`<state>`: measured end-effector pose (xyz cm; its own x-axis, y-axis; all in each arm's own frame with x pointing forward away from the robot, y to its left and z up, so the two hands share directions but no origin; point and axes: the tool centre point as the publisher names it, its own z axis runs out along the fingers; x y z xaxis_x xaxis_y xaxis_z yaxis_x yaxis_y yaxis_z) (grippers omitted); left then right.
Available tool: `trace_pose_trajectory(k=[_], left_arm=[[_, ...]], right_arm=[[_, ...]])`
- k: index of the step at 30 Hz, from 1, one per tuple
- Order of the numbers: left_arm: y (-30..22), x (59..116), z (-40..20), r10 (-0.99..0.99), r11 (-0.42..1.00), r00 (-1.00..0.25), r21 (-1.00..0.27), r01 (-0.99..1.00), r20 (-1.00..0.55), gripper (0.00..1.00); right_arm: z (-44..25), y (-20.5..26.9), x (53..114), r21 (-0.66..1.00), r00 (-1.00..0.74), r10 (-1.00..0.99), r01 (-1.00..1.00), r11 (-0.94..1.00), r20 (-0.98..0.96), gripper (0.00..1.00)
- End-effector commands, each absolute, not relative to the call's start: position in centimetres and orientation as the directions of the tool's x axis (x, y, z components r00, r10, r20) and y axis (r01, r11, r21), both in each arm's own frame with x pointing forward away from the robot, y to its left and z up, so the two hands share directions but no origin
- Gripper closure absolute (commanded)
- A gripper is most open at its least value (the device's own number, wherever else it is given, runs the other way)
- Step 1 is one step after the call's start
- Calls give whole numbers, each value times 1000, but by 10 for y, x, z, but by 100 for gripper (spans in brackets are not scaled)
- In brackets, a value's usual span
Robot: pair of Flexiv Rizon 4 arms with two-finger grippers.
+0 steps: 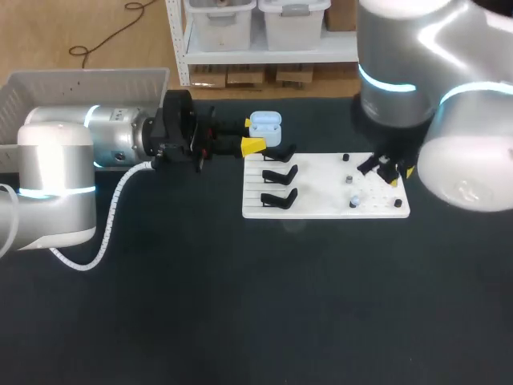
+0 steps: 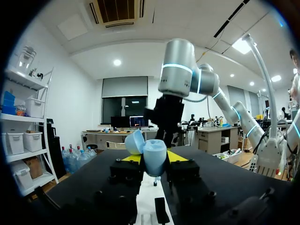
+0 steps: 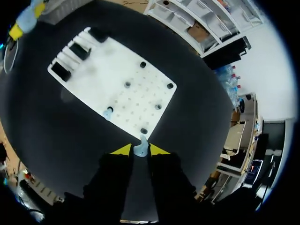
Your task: Pick up each earbud case from the left stands, insert the matching earbuds, close the lid, and place the case in the box.
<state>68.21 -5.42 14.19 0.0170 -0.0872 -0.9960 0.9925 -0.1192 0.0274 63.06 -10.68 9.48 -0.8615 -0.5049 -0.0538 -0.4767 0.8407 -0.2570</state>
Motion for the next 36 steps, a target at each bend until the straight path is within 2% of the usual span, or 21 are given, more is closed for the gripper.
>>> trace_pose_trajectory(k=[1,9,19,36], left_arm=[[-54,683,141,-89,-120,19,29,992,-996,100],[-54,683,141,-89,-120,19,29,992,-996,100],[-54,683,141,-89,-120,19,29,992,-996,100],[-54,683,141,-89,-120,19,29,992,-996,100]], right_arm=[[149,-85,626,-240,-897,-441,-420,875,-39,100],[204,-30,634,-137,-966,-256,-250,958,-30,100],[208,12,651,-183,-988,-150,-140,973,-40,100],[207,14,651,-187,-989,-143,-132,973,-46,100]])
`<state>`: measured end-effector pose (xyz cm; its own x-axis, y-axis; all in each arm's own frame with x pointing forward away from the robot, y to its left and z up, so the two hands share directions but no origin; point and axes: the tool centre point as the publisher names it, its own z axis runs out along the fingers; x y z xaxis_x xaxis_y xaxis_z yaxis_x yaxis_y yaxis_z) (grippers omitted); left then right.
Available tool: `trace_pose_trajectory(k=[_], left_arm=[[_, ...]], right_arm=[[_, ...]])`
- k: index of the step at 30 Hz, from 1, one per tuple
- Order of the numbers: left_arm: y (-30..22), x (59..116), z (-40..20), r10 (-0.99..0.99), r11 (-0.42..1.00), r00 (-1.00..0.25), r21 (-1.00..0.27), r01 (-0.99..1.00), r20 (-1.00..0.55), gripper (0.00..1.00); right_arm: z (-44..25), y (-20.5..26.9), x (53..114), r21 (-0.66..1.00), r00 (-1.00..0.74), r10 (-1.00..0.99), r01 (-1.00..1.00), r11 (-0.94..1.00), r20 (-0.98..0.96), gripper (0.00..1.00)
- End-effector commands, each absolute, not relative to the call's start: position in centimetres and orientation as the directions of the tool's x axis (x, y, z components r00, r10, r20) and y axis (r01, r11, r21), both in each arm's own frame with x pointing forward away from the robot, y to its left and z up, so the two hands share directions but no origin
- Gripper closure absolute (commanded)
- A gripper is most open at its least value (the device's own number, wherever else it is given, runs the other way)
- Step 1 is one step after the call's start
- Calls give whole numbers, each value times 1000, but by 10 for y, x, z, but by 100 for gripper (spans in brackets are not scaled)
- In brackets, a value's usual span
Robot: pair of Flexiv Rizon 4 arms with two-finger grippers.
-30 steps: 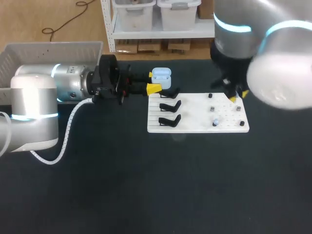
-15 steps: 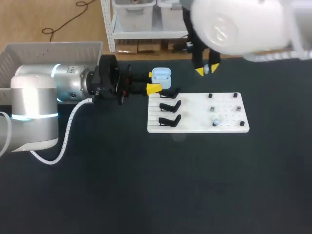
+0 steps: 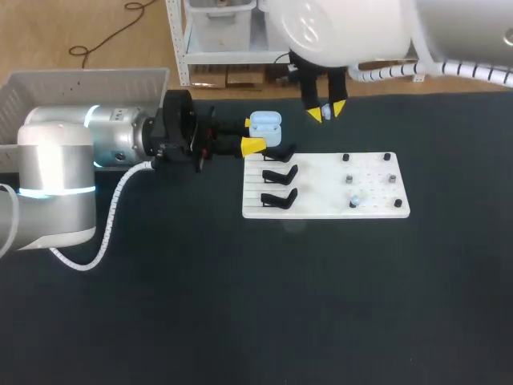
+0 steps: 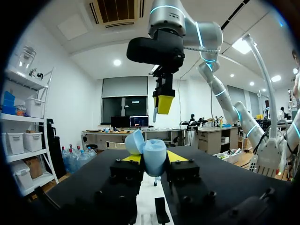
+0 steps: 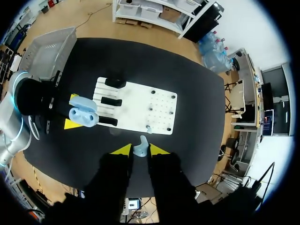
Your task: Pick up each earbud case from the left stands, insert the matching earbuds, close the lid, and place the case in the box.
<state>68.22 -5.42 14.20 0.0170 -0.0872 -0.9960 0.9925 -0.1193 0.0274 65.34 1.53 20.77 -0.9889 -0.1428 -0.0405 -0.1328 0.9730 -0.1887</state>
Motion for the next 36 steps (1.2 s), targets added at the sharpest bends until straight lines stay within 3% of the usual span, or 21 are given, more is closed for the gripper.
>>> trace_pose_trajectory(k=[1,17,36], left_arm=[[-54,683,141,-89,-120,19,29,992,-996,100],[-64,675,137,-80,-108,45,53,993,-996,100],[-71,666,129,-102,-105,26,36,994,-995,100]], right_arm=[[210,18,652,-174,-988,-137,-124,977,-65,100],[212,53,663,-109,-985,133,144,984,-106,100],[195,68,654,3,-975,215,215,977,51,100]])
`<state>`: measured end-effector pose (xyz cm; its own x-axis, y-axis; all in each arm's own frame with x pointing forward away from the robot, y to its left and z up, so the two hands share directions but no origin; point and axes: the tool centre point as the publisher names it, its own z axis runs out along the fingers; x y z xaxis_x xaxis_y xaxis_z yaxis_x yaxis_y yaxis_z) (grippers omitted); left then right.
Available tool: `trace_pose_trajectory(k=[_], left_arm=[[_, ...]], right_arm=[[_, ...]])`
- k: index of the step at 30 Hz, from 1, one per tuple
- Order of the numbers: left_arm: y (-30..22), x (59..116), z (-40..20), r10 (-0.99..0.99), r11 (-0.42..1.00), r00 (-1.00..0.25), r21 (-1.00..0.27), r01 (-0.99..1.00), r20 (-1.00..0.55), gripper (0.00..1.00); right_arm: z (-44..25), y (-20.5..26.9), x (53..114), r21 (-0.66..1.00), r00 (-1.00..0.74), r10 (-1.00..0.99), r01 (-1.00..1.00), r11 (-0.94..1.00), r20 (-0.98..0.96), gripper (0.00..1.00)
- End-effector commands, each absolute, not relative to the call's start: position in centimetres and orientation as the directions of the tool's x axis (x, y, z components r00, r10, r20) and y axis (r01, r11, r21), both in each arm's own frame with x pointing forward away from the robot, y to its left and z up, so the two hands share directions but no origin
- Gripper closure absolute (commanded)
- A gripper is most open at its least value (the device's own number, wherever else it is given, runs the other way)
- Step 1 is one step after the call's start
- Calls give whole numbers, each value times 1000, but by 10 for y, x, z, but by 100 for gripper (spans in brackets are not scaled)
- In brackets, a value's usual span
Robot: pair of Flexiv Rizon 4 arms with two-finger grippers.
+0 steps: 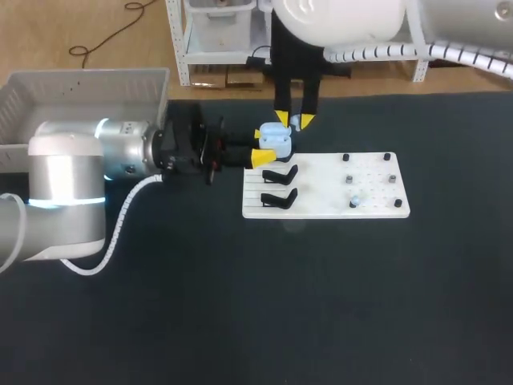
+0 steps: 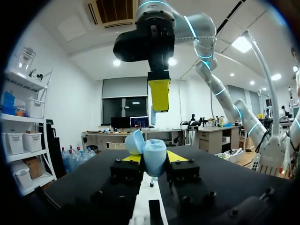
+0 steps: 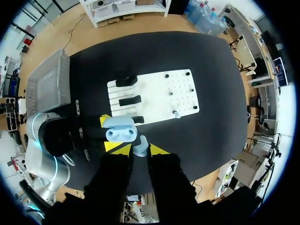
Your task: Pick up each earbud case from the left stands, insert the matching earbuds, close the lid, and place the case in the box.
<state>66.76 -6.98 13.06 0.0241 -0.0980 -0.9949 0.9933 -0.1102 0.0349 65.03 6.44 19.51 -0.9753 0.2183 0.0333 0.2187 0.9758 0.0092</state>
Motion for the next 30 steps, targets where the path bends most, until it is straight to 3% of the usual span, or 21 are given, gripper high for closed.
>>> trace_pose_trajectory(k=[1,30], left_arm=[[-71,665,128,-102,-106,25,36,994,-994,100],[-72,667,122,-62,-124,81,88,988,-995,100]], right_arm=[[195,69,654,2,-976,212,212,977,55,100],[179,82,646,-5,-977,179,179,984,113,100]])
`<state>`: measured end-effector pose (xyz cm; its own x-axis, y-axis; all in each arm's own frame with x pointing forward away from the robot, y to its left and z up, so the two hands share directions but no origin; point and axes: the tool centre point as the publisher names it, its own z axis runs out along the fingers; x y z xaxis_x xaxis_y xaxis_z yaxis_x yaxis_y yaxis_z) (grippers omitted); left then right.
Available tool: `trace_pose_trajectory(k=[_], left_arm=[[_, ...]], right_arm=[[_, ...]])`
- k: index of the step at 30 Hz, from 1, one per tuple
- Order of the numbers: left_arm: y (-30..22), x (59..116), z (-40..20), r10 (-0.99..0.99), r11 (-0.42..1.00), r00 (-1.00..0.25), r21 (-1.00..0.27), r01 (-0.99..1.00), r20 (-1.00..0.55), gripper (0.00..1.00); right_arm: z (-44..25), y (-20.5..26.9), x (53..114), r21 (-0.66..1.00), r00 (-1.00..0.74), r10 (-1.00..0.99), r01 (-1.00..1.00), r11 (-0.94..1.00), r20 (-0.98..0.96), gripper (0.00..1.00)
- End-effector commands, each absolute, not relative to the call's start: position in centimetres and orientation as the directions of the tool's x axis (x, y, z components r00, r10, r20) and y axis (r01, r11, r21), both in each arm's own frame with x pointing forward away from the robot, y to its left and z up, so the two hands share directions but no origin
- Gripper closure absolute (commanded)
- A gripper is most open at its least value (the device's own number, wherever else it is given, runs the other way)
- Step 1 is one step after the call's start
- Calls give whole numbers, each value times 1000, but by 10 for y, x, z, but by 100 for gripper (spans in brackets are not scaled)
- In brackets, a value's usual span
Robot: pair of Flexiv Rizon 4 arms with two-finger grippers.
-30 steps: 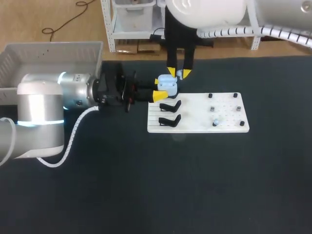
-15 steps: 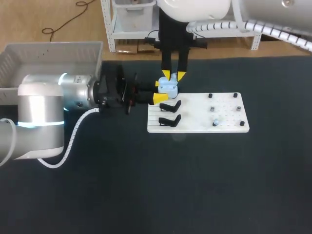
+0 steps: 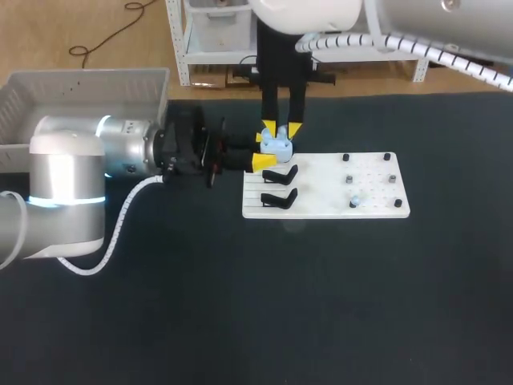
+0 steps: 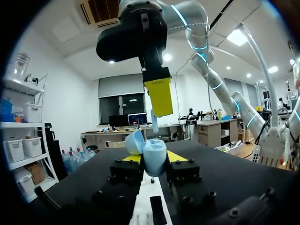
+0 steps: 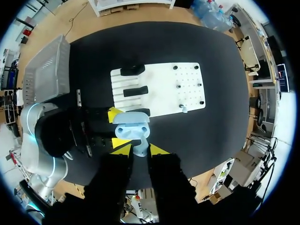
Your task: Pick up each earbud case from the left stands, insert the matching earbuds, close the lid, and place the case in the box.
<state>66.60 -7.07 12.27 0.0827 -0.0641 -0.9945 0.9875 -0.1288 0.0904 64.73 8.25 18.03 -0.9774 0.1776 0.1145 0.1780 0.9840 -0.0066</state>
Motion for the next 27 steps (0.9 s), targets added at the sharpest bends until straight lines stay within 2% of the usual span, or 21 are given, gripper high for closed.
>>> trace_pose_trajectory(k=[1,27], left_arm=[[-72,667,122,-62,-124,81,88,988,-995,100],[-72,667,122,-62,-124,81,88,988,-995,100]], right_arm=[[178,82,646,-6,-977,179,179,984,113,100],[169,81,654,11,-966,214,218,976,145,100]])
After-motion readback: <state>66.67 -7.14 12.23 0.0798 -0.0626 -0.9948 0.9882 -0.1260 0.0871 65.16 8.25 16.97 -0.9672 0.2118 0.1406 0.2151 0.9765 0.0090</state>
